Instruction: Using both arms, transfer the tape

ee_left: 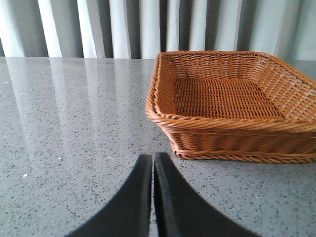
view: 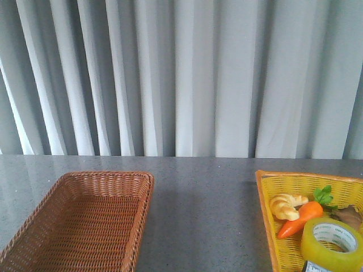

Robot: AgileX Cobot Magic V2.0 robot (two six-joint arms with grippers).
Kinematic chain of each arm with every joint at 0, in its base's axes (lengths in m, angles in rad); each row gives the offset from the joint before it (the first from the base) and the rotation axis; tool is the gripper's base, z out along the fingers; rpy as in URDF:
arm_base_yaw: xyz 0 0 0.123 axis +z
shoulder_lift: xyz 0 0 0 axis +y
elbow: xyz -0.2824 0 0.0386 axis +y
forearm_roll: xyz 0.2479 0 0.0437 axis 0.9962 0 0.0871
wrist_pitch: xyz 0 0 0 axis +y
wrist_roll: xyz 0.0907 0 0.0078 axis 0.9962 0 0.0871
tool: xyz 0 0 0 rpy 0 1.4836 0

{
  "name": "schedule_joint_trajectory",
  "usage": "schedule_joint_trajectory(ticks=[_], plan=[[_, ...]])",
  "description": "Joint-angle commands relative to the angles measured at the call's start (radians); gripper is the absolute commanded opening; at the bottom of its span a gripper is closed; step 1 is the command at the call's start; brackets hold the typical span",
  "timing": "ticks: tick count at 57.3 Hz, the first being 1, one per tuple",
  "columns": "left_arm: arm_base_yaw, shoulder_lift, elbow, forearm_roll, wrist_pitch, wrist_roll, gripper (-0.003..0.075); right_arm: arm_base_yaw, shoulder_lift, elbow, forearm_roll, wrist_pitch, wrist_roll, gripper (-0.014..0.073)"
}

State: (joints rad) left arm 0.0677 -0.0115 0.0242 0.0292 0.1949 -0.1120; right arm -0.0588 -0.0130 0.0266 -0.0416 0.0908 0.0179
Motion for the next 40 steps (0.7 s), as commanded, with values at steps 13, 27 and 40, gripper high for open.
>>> schedule_joint_trajectory(ticks=[13, 27, 40], plan=[[0.001, -0.015, -0.007, -0.009, -0.081, -0.006, -0.0005, -0.006, -0.008, 0.004, -0.002, -0.073, 0.002, -0.0007], [0.001, -0.015, -0.007, -0.009, -0.081, -0.006, -0.0005, -0.006, -0.008, 0.004, -0.002, -0.073, 0.002, -0.0007], [0.001, -0.015, -0.007, -0.011, -0.146, -0.009, -0.0005, -0.006, -0.008, 0.003, 0.036, -0.135, 0.023, -0.0007]])
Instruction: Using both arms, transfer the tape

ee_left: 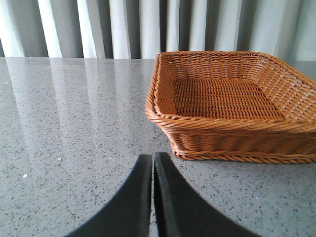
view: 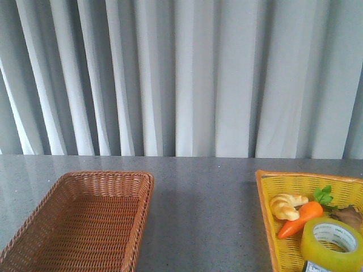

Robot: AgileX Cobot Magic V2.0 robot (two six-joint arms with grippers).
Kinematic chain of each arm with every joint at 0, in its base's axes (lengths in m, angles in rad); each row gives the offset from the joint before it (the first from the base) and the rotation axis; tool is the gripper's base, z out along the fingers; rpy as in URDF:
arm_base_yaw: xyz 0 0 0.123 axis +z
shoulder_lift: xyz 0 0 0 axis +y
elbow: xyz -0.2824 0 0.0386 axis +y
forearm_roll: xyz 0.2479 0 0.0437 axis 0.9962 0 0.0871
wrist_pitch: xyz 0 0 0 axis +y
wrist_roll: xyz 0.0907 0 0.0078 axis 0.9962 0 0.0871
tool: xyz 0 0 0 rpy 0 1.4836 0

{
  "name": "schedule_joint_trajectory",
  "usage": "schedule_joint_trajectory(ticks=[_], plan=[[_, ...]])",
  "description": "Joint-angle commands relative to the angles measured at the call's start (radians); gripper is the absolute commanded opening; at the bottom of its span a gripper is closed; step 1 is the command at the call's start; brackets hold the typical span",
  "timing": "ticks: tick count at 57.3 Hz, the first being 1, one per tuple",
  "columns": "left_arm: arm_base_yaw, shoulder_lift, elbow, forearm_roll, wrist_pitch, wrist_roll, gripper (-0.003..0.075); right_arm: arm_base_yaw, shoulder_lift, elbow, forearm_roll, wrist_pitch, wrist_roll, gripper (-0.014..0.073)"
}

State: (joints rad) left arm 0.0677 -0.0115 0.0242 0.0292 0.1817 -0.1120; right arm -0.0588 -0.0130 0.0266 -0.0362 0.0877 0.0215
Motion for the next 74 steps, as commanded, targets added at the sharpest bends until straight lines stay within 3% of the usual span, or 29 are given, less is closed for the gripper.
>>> schedule_joint_trajectory(ticks=[1, 9, 14, 19, 21, 24, 30, 38, 45, 56, 74], plan=[[0.001, -0.015, -0.007, -0.012, -0.149, -0.010, -0.0005, -0.006, -0.008, 0.003, 0.036, -0.153, 0.021, -0.0007], [0.001, -0.015, -0.015, -0.018, -0.414, -0.056, -0.0005, -0.004, -0.008, -0.038, 0.036, -0.478, 0.037, -0.0007], [0.001, -0.015, -0.019, -0.018, -0.702, -0.061, -0.0005, -0.004, 0.001, -0.083, 0.036, -0.644, 0.077, -0.0007], [0.001, -0.013, -0.024, -0.036, -1.002, -0.062, -0.0005, -0.004, 0.034, -0.167, 0.036, -0.675, 0.124, -0.0007], [0.001, -0.013, -0.044, -0.068, -1.025, -0.078, -0.0005, -0.004, 0.051, -0.221, 0.030, -0.644, 0.137, -0.0007], [0.001, -0.005, -0.095, -0.141, -0.952, -0.098, -0.0005, -0.004, 0.087, -0.306, 0.002, -0.555, 0.159, -0.0007], [0.001, 0.086, -0.267, -0.275, -0.622, 0.005, -0.0005, -0.004, 0.226, -0.508, -0.081, -0.287, 0.188, -0.0007], [-0.037, 0.338, -0.544, -0.278, -0.379, 0.284, -0.0005, 0.009, 0.478, -0.833, -0.141, 0.057, 0.181, -0.0007], [-0.077, 0.615, -0.796, -0.279, -0.182, 0.308, -0.0005, 0.062, 0.689, -1.036, -0.109, 0.260, 0.180, -0.0007], [-0.080, 0.928, -1.071, -0.282, 0.080, 0.308, -0.0005, 0.087, 0.873, -1.116, -0.045, 0.299, 0.173, -0.0007], [-0.080, 1.058, -1.131, -0.307, 0.119, 0.306, -0.0005, 0.087, 1.004, -1.099, -0.026, 0.374, 0.164, -0.0007]])
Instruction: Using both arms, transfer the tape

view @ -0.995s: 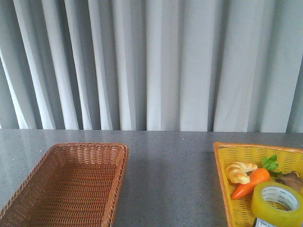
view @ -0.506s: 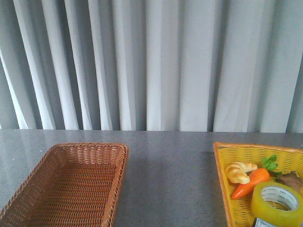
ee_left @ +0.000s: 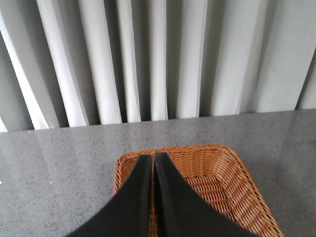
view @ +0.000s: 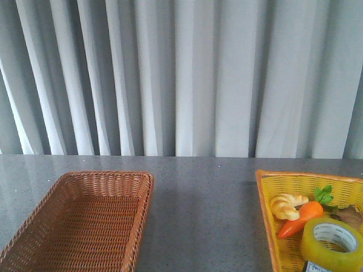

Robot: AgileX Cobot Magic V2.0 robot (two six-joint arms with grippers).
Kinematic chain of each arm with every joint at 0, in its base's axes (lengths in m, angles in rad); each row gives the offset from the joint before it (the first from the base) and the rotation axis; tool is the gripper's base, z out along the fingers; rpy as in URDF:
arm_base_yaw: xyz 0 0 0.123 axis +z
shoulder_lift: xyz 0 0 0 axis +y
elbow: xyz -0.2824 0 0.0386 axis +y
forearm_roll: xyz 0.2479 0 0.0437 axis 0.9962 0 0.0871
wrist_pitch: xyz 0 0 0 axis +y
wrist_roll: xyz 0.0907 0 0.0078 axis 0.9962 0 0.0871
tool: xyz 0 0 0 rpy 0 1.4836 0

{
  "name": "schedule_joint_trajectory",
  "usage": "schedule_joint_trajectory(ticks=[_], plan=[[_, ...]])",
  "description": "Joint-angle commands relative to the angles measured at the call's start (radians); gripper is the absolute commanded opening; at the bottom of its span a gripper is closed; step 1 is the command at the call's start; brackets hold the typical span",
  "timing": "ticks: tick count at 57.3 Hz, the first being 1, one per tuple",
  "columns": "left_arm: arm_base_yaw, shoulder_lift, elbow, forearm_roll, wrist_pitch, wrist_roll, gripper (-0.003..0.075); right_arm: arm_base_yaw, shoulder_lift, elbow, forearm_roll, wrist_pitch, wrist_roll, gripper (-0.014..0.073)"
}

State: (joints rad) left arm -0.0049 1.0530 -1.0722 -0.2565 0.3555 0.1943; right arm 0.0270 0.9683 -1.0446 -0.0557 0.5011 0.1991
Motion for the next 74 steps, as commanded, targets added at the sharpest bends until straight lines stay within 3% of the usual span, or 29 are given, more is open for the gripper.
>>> schedule_joint_trajectory(ticks=[1, 9, 16, 32, 43, 57, 74], plan=[[-0.007, -0.006, -0.035, -0.022, -0.051, 0.000, -0.0005, 0.002, 0.031, -0.028, -0.006, -0.035, -0.018, -0.0006], [-0.007, -0.006, -0.035, -0.020, -0.043, 0.000, -0.0004, 0.002, 0.073, -0.028, -0.007, 0.004, -0.057, 0.0002], [-0.007, -0.006, -0.035, -0.059, -0.044, -0.001, 0.0003, 0.002, 0.094, -0.029, -0.007, 0.014, -0.075, 0.0063], [-0.007, 0.024, -0.035, -0.060, -0.075, 0.001, 0.0061, 0.002, 0.115, -0.029, -0.023, 0.020, -0.139, 0.0381], [-0.007, 0.055, -0.035, -0.060, -0.112, 0.001, 0.0192, 0.002, 0.119, -0.029, -0.035, 0.018, -0.138, 0.0570], [-0.007, 0.090, -0.035, -0.065, -0.114, -0.042, 0.0407, 0.002, 0.129, -0.029, -0.044, 0.009, -0.138, 0.0593], [-0.007, 0.135, -0.036, -0.090, -0.173, -0.054, 0.0434, 0.002, 0.153, -0.030, -0.046, -0.015, -0.129, 0.0591]])
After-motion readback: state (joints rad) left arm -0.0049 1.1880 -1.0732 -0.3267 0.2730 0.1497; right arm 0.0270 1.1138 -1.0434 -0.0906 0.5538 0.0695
